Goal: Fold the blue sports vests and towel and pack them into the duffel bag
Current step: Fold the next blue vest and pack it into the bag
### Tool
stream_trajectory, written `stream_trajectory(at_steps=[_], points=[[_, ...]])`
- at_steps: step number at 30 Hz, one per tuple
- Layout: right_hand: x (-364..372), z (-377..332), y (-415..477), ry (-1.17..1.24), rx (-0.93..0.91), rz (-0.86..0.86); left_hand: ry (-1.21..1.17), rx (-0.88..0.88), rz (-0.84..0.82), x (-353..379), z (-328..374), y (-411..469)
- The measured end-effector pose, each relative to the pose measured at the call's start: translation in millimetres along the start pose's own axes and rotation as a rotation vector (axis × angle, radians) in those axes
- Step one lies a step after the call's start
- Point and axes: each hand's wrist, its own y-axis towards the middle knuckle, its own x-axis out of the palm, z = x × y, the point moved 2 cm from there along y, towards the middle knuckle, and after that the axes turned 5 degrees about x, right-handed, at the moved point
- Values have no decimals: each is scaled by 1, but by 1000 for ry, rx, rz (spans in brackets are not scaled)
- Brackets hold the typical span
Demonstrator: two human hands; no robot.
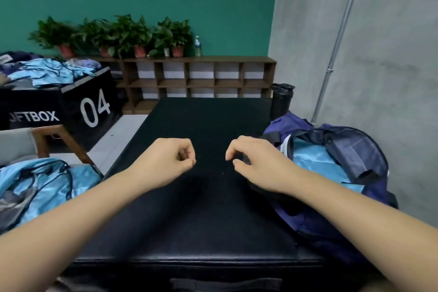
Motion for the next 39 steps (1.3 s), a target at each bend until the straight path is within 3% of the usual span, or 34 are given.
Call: stream_trajectory(at_steps=[13,19,23,28,35,39], points=[[206,-89,91,143,-36,-245,132,-379,102,-58,-177,-107],[245,-98,116,65,24,-176,168,-597,165,-63,-265,-133],[250,-96,114,28,54,-158,259,-708,52,-45,-322,-151],[252,-94,112,13,51,-122,401,-753,-131,-27,-359,-163],[257,-85,114,71,49,-115,526,-685,-307,-8,-362,-158],[255,-87,113,76,56,-104,574,-671,-259,-10,-355,-154]])
